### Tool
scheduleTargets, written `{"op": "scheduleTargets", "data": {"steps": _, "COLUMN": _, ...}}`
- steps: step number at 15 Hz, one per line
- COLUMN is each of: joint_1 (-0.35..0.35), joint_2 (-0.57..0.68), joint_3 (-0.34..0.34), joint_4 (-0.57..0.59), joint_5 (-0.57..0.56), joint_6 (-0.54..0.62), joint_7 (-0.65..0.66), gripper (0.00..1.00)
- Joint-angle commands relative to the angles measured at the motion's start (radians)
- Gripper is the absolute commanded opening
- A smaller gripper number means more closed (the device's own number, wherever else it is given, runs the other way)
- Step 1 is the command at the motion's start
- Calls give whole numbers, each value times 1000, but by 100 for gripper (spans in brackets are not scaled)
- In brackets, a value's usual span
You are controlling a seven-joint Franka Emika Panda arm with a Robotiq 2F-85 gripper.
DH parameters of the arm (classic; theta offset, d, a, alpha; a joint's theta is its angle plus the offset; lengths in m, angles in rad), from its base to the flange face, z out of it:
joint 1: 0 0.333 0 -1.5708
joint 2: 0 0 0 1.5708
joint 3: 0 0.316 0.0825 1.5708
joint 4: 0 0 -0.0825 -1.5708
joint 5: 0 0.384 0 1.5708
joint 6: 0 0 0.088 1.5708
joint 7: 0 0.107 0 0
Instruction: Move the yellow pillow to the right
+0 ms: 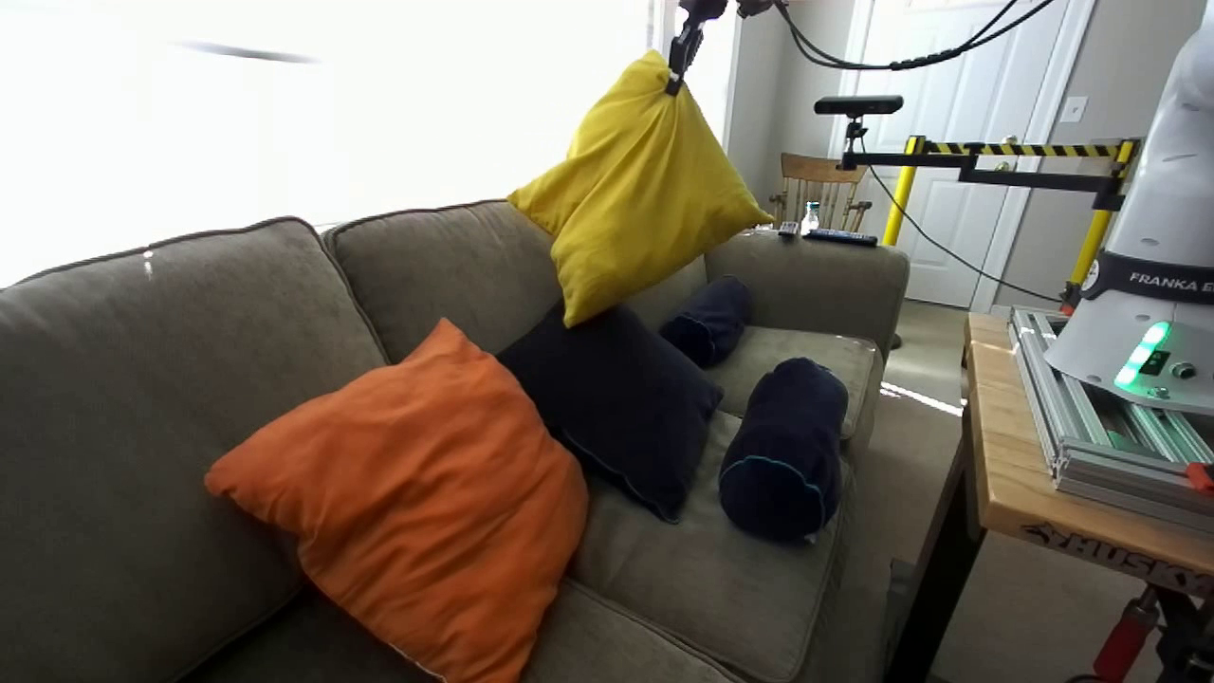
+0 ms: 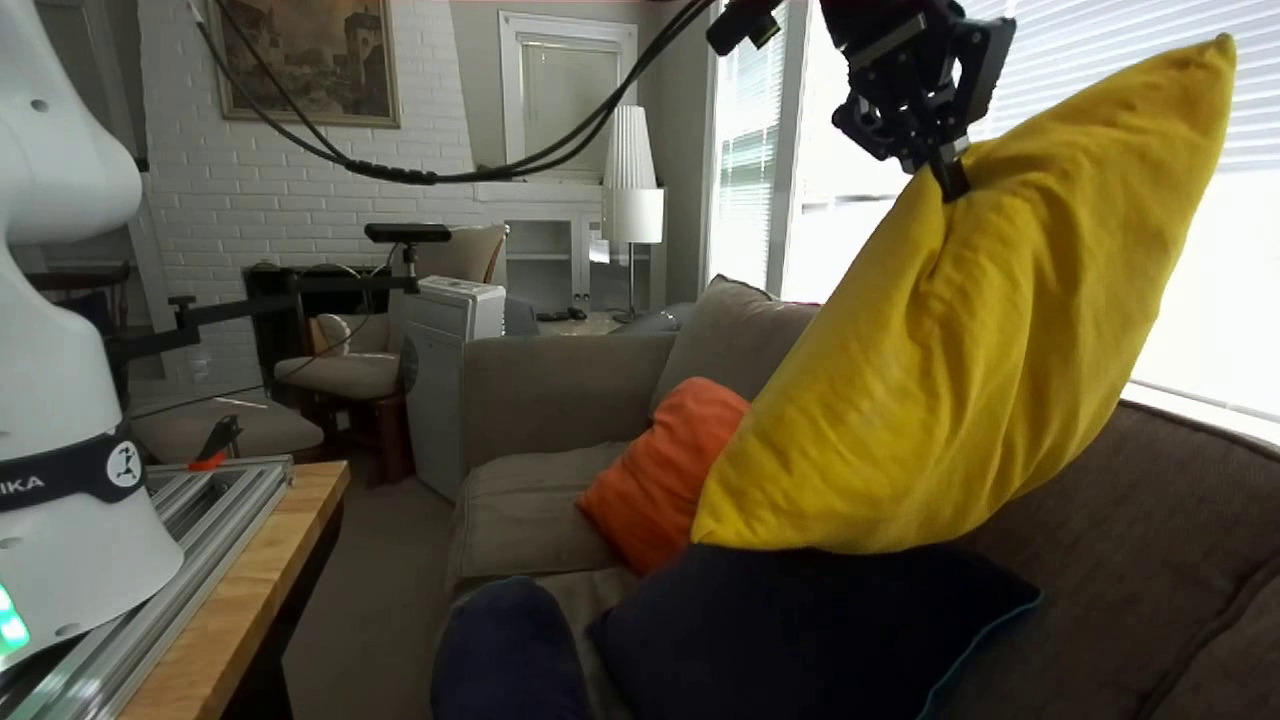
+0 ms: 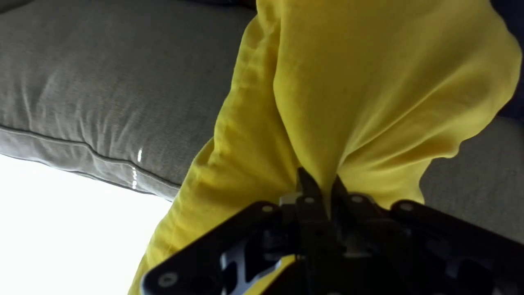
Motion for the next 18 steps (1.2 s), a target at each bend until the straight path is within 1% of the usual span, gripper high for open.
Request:
{"op": "scheduleTargets", "data": {"steps": 1, "joint_1": 15, "joint_2": -119, "joint_3": -37, "joint_4": -102, "joint_5": -152, "joint_6": 11, "joint_7": 130, "gripper": 2}}
{"op": "scheduleTargets", "data": {"steps": 7, "joint_1": -22, "joint_2": -209, "joint_3": -64, "joint_4": -202, "joint_5": -357, "joint_6": -20, "joint_7": 354, "gripper": 2}}
{"op": "scheduleTargets", "data": {"steps": 10, "joint_1": -43, "joint_2": -235, "joint_3": -72, "joint_4": -235, "joint_5": -425, "joint_6": -45, "joint_7": 430, "gripper": 2}}
{"op": "scheduleTargets", "data": {"steps": 15, "joint_1": -74, "joint_2": -265, "joint_3": -75, "joint_4": -284, "joint_5": -482, "joint_6": -91, "joint_7": 525, "gripper": 2}}
{"op": "scheduleTargets", "data": {"steps": 18, "joint_1": -79, "joint_2": -258, "joint_3": -77, "joint_4": -301, "joint_5": -472, "joint_6": -67, "joint_7": 544, "gripper": 2}}
